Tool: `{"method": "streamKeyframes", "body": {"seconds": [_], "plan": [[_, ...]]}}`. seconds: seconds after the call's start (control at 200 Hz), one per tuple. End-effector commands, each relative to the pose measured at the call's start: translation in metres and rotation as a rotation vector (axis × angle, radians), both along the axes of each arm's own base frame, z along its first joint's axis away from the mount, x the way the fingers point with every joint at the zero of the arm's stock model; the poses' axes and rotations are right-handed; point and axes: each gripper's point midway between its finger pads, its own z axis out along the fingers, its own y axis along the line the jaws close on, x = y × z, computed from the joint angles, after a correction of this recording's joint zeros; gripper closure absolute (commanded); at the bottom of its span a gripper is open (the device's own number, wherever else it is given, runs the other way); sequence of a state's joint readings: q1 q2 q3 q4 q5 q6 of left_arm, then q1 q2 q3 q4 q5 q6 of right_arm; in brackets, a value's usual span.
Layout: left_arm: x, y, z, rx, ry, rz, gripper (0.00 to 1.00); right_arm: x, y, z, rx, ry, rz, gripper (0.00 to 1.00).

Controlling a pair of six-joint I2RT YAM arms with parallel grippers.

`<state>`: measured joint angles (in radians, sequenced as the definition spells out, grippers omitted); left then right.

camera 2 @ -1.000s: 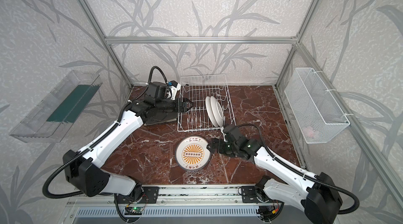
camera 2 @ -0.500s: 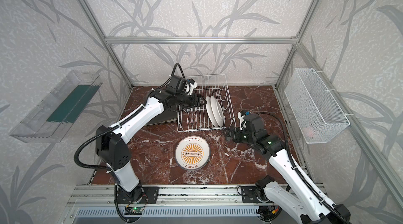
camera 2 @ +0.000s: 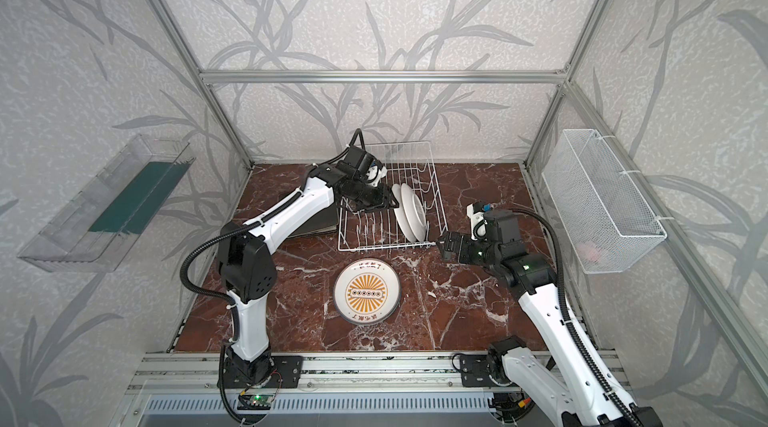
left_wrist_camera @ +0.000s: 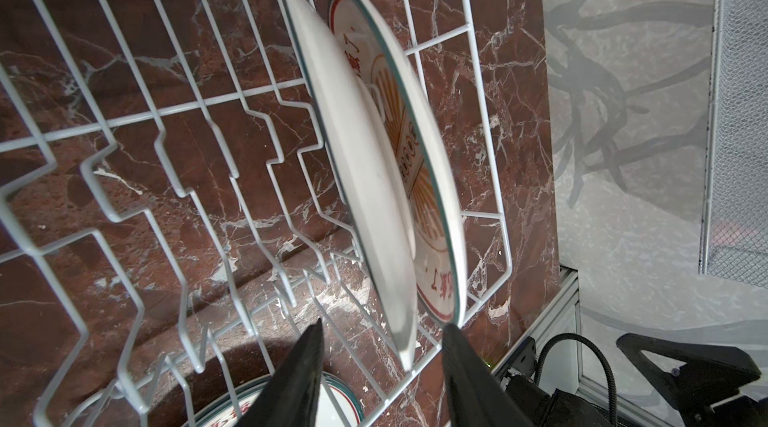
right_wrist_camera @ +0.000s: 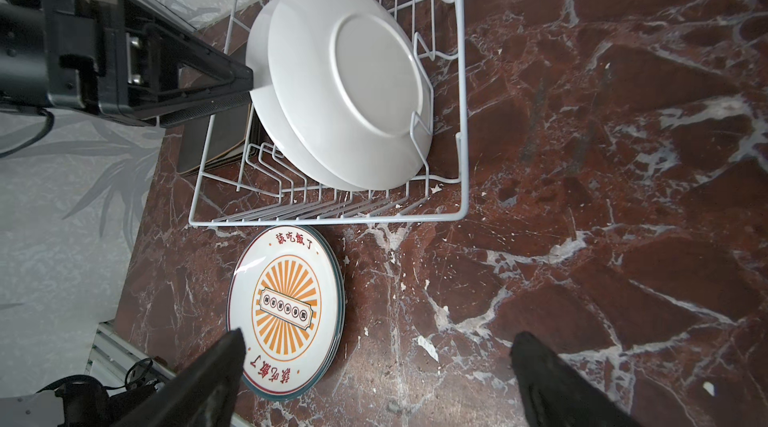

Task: Unload the plates from the dish rack
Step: 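Close the left gripper on the next sunburst plate while the right gripper withdraws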

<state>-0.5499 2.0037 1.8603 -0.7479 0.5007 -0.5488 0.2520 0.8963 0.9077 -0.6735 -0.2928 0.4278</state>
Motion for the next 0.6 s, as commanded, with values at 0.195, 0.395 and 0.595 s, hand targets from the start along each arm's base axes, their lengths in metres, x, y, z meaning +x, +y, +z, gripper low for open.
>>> {"method": "streamKeyframes", "body": {"seconds": [0.195, 0.395, 0.595], "plan": [[0.007, -0.016, -0.005, -0.018, 0.059, -0.042, 0.7, 0.008, 0.003, 0.02, 0.04, -0.054, 0.014, 0.01], [0.009, -0.021, -0.006, -0.048, 0.082, -0.037, 0.82, 0.008, 0.001, 0.02, 0.049, -0.058, -0.001, 0.01], [0.012, -0.019, 0.001, -0.076, 0.079, -0.011, 1.0, 0.008, 0.0, 0.023, 0.063, -0.067, -0.011, 0.01]]}}
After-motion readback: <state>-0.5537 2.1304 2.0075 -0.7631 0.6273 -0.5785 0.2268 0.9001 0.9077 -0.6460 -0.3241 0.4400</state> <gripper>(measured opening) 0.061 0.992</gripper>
